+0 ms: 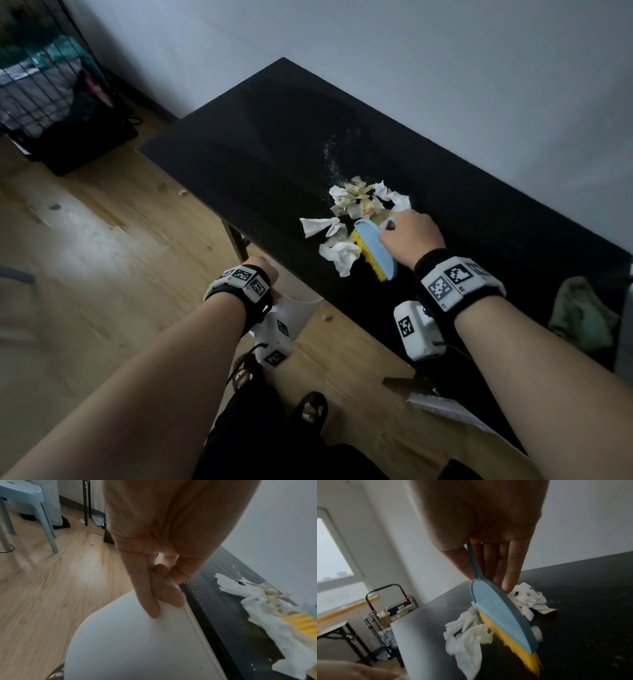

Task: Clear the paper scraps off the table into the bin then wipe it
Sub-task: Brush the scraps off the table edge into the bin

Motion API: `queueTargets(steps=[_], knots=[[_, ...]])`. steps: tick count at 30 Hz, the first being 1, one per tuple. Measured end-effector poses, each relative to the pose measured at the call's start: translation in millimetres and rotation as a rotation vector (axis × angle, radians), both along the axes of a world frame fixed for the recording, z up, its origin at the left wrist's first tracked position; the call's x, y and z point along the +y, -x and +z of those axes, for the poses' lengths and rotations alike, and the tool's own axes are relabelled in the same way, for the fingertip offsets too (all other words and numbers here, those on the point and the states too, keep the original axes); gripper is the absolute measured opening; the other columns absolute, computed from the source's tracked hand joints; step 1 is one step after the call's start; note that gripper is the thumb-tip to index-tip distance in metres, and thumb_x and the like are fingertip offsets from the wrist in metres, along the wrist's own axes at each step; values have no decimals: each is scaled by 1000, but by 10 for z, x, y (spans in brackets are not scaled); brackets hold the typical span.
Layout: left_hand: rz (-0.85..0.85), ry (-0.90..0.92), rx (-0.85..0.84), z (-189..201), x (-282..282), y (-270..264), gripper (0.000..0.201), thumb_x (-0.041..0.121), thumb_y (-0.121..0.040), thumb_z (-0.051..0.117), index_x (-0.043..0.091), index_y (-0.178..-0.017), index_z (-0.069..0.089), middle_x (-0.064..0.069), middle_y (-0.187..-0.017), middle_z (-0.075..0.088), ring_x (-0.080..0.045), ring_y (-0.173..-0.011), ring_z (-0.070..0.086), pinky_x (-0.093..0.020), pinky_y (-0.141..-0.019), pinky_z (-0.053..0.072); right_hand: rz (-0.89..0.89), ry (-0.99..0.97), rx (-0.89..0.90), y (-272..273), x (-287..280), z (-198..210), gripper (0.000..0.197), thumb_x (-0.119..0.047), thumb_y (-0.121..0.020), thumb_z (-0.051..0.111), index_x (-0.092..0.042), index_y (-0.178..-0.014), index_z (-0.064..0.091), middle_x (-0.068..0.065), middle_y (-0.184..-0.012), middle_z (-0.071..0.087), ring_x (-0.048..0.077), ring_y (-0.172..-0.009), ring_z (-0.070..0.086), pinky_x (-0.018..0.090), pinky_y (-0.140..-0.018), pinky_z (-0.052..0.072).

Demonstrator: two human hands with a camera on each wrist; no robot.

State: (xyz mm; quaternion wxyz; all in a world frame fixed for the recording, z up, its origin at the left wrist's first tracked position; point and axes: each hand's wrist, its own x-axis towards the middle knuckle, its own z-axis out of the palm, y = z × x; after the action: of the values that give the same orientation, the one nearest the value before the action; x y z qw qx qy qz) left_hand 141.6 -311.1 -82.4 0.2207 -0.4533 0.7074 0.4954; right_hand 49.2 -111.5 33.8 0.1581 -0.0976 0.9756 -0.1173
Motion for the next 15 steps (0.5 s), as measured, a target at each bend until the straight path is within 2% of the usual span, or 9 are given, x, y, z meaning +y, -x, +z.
queueTargets(steps=[1, 2, 5, 7, 8, 9, 10, 12, 15], knots=[[-21, -4, 17, -5, 5, 0, 41, 3, -94, 45, 0, -135, 44, -17, -88, 58, -20, -65, 63, -28, -58, 57, 4, 19, 11, -11, -15, 24, 34, -14, -85, 51, -12, -53, 39, 3, -57, 47, 25, -59, 48, 25, -46, 31], [-36, 4, 21, -6, 0, 0, 40, 3, -94, 45, 1, -134, 44, -17, -88, 58, -20, -65, 63, -28, -58, 57, 7, 30, 33, -14, -15, 54, 32, -15, -85, 51, -11, -54, 42, 4, -59, 50, 25, -60, 50, 25, -48, 33], [13, -6, -20, -41, -7, 13, 40, 1, -91, 41, 12, -129, 49, -18, -71, 69, -30, -79, 69, -46, -79, 59, 8, 29, 89, 16, 32, 151, 22, -17, -86, 51, -7, -74, 66, 10, -75, 63, 30, -72, 59, 29, -61, 46], [34, -12, -13, -41, -5, 15, 44, 1, -90, 41, 5, -134, 46, -21, -86, 71, -32, -83, 69, -46, -81, 58, 19, 58, 92, 16, 20, 155, 22, -17, -86, 51, -6, -82, 70, 12, -80, 67, 31, -75, 62, 33, -65, 51], [26, -14, -18, -43, -10, 13, 45, 1, -90, 40, 3, -135, 44, -22, -87, 70, -33, -86, 70, -47, -82, 58, 39, 53, 81, 11, -8, 137, 22, -16, -86, 50, -6, -79, 68, 11, -77, 66, 30, -73, 61, 32, -62, 49], [31, -21, -24, -34, -13, 9, 46, 1, -90, 39, 4, -135, 44, -21, -81, 70, -35, -87, 71, -50, -85, 56, 59, 40, 72, -2, -51, 108, 22, -16, -87, 49, -6, -71, 62, 9, -71, 61, 28, -69, 58, 29, -56, 44], [21, -20, -29, -58, -22, 9, 45, 2, -90, 39, 5, -135, 44, -19, -75, 69, -36, -88, 72, -51, -86, 56, 73, 21, 62, -23, -103, 71, 26, -15, -87, 48, -9, -62, 52, 6, -65, 54, 26, -64, 53, 26, -52, 36], [11, -42, -35, -55, -21, 12, 44, 2, -90, 38, 6, -134, 45, -18, -72, 68, -36, -88, 71, -52, -86, 56, 99, -2, 33, -81, -215, 9, 36, -15, -89, 47, -13, -56, 34, 2, -59, 42, 23, -59, 45, 25, -47, 26], [5, -38, -29, -55, -29, 3, 46, 0, -88, 39, 5, -133, 46, -18, -73, 69, -35, -86, 72, -51, -86, 56, 124, 10, 14, -143, -337, -37, 38, -15, -91, 48, -15, -57, 31, 3, -64, 44, 24, -69, 49, 27, -53, 34]])
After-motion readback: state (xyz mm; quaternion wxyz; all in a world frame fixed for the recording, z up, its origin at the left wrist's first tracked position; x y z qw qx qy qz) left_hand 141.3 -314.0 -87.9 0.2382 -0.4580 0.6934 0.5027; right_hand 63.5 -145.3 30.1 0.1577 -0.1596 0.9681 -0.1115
